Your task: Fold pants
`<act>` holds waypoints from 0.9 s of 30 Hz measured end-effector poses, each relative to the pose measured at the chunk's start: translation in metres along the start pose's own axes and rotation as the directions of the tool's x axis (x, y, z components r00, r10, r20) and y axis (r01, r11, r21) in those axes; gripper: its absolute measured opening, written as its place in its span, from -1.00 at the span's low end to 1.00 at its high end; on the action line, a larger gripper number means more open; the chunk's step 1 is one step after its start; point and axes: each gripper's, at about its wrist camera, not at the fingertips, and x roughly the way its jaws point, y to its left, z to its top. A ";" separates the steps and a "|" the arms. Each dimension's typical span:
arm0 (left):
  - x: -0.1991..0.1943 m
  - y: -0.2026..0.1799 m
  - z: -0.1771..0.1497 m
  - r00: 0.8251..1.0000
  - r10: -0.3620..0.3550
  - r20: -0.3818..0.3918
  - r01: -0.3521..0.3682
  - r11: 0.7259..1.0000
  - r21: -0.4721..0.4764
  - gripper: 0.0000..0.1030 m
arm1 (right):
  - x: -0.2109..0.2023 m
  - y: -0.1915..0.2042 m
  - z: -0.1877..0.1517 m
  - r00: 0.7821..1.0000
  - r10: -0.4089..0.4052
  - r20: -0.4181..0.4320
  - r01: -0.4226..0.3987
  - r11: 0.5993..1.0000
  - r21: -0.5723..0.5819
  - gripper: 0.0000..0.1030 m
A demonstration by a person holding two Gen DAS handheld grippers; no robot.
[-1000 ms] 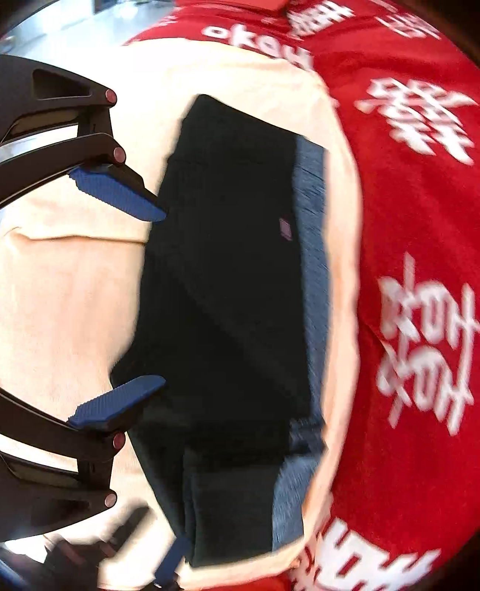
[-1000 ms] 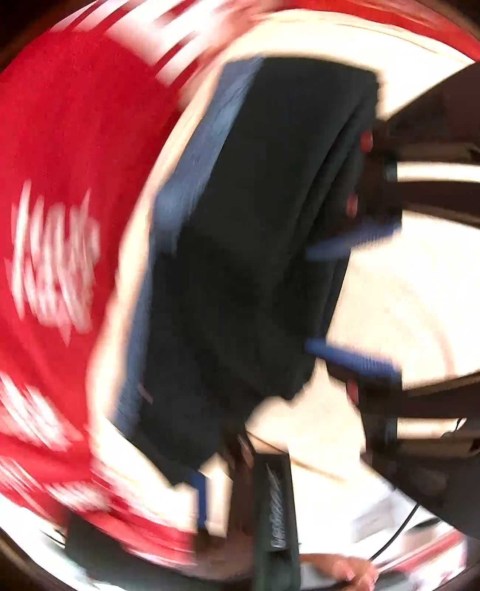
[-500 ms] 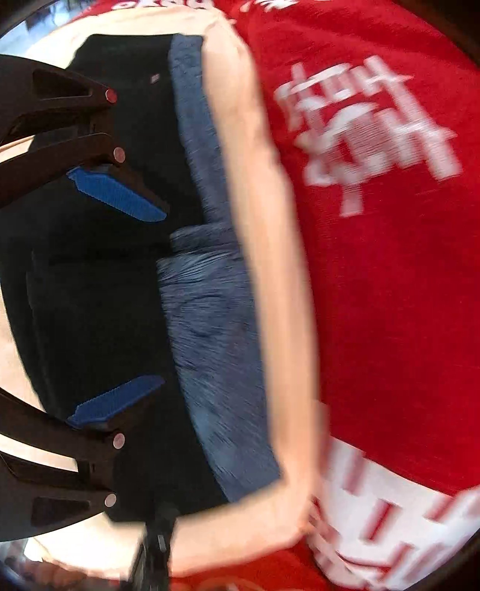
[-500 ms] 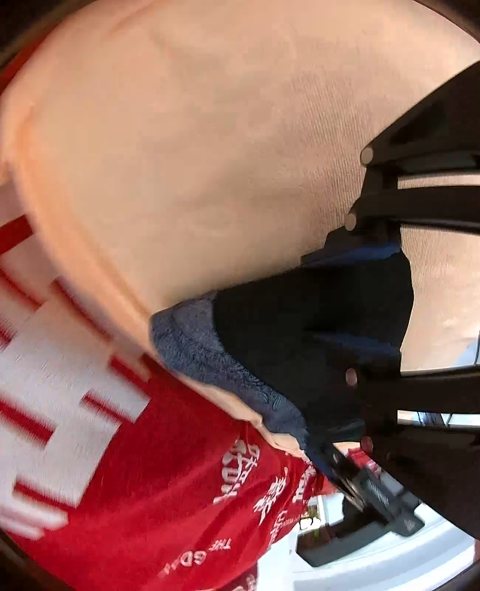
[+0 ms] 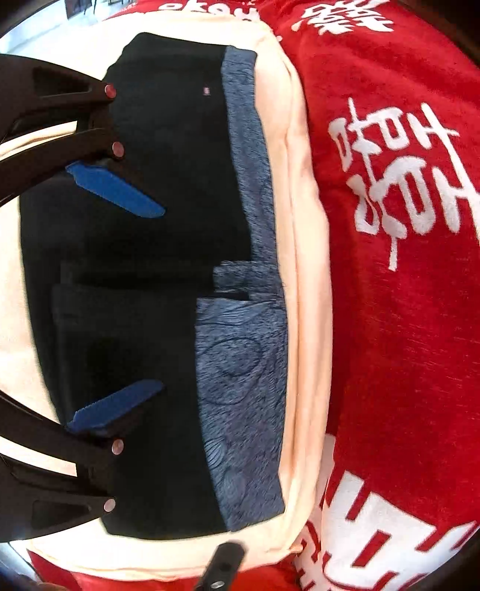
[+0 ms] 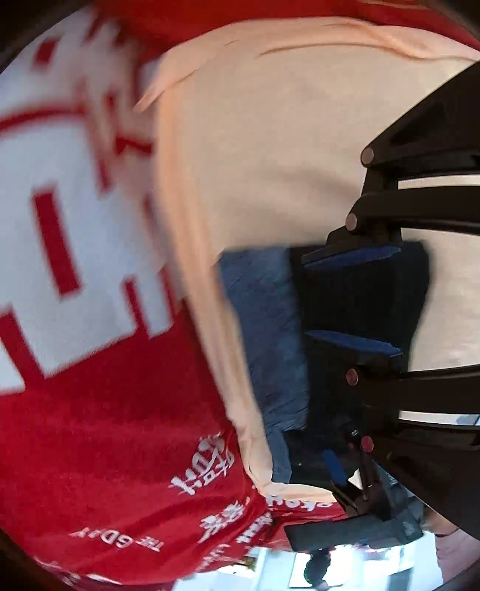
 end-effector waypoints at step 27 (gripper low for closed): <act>0.052 0.010 0.003 0.995 -0.087 0.041 0.091 0.987 -0.135 1.00 | 0.020 0.010 -0.029 0.991 -0.080 -0.109 0.072 0.995 -0.074 0.31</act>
